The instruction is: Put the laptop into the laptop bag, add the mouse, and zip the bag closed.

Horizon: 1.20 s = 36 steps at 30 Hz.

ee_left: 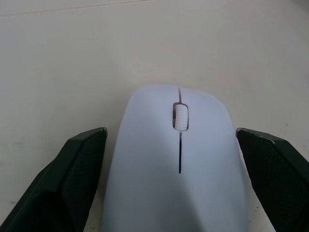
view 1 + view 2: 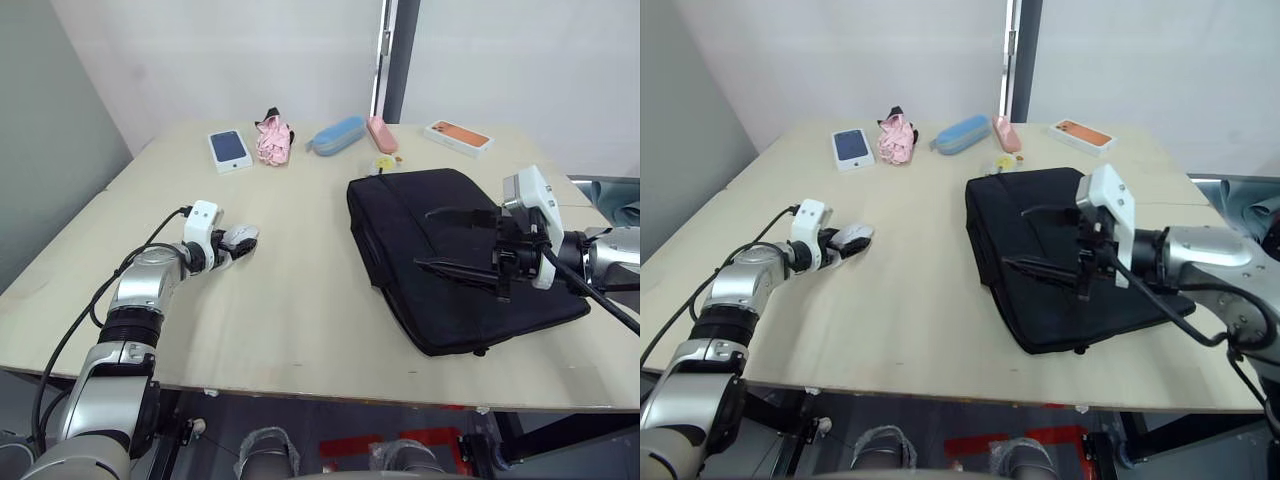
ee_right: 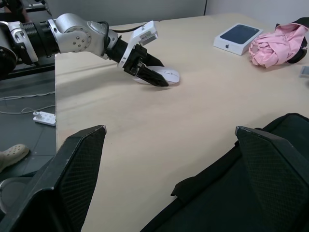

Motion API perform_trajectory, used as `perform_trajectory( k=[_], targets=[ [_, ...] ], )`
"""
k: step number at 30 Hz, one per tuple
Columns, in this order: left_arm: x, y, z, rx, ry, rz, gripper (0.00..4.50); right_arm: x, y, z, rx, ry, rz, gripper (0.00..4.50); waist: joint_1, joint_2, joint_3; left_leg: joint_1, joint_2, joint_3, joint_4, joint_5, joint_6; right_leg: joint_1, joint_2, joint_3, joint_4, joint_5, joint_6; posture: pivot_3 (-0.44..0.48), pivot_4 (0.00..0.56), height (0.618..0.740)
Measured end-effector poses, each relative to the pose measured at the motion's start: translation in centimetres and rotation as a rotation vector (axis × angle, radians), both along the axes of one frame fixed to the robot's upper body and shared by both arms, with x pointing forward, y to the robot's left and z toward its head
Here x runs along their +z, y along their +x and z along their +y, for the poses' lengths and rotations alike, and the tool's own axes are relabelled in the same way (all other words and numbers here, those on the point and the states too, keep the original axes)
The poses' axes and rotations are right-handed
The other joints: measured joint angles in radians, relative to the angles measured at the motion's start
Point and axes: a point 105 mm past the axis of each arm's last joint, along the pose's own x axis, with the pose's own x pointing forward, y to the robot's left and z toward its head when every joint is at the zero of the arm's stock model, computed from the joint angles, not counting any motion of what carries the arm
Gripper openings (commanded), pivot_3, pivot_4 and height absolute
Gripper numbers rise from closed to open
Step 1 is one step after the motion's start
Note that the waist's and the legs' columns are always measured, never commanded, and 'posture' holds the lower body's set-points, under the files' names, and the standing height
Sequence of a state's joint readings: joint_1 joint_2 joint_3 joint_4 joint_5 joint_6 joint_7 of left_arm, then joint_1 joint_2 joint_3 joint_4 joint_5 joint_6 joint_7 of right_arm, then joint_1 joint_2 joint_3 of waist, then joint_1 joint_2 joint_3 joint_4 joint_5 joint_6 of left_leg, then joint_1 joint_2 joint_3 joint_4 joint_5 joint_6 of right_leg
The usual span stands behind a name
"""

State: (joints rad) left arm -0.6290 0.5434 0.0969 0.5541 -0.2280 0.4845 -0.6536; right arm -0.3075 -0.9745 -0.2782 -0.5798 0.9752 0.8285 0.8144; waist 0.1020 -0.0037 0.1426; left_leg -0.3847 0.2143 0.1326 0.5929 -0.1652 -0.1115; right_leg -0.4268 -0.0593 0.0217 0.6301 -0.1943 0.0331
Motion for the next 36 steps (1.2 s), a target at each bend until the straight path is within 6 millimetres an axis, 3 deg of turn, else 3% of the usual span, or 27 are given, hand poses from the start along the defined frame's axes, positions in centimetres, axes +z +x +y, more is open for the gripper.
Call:
perform_trajectory(
  k=[9, 18, 23, 24, 32, 36],
  targets=[
    [-0.6, -1.2, 0.9, -0.075, 0.134, 0.003, 4.48, 0.4, 0.0, 0.2, 0.003, 0.010, -0.012, 4.50, -0.008, 0.000, 0.000, 0.001, 0.000, 0.001, -0.002, 0.000, 0.000, 0.000, 0.000, 0.001, -0.001, 0.000, 0.000, 0.000, 0.150, 0.740],
    [-0.6, -1.8, 1.7, -0.098, 0.159, 0.002, 4.48, 0.6, 0.0, 0.3, 0.011, 0.013, -0.015, 4.50, -0.012, 0.001, 0.000, 0.002, 0.000, 0.001, -0.003, 0.000, -0.001, 0.000, 0.000, 0.001, -0.001, 0.000, 0.001, 0.000, 0.150, 0.740],
    [-0.7, -2.0, 1.5, -0.114, 0.151, 0.008, 2.96, 0.8, 0.0, 0.4, 0.015, 0.006, -0.027, 4.50, -0.014, 0.001, 0.000, 0.002, 0.000, 0.002, -0.004, 0.000, -0.001, 0.000, 0.000, 0.001, -0.001, 0.000, 0.001, 0.000, 0.150, 0.740],
    [-0.7, -2.0, 1.5, -0.115, 0.150, 0.009, 2.86, 0.8, 0.0, 0.4, 0.015, 0.005, -0.027, 4.50, -0.014, 0.001, 0.000, 0.002, 0.000, 0.002, -0.004, 0.000, -0.001, 0.000, 0.000, 0.001, -0.001, 0.000, 0.001, 0.000, 0.150, 0.740],
    [-0.3, -2.1, 1.3, -0.174, 0.155, 0.003, 2.86, 0.0, 0.8, 0.8, -0.029, -0.029, 0.017, 4.50, -0.013, 0.001, 0.000, 0.001, 0.000, 0.002, -0.005, 0.000, -0.001, 0.000, 0.000, 0.001, -0.004, 0.000, 0.001, 0.000, 0.150, 0.740],
    [0.3, -4.1, -2.2, -0.494, 0.153, -0.038, 2.86, -0.6, 4.0, 2.8, -0.165, 0.045, 0.083, 4.50, -0.015, 0.001, 0.000, 0.000, 0.000, 0.002, -0.009, 0.003, -0.008, -0.003, 0.000, 0.001, -0.005, 0.000, 0.001, 0.000, 0.150, 0.740]
  ],
)
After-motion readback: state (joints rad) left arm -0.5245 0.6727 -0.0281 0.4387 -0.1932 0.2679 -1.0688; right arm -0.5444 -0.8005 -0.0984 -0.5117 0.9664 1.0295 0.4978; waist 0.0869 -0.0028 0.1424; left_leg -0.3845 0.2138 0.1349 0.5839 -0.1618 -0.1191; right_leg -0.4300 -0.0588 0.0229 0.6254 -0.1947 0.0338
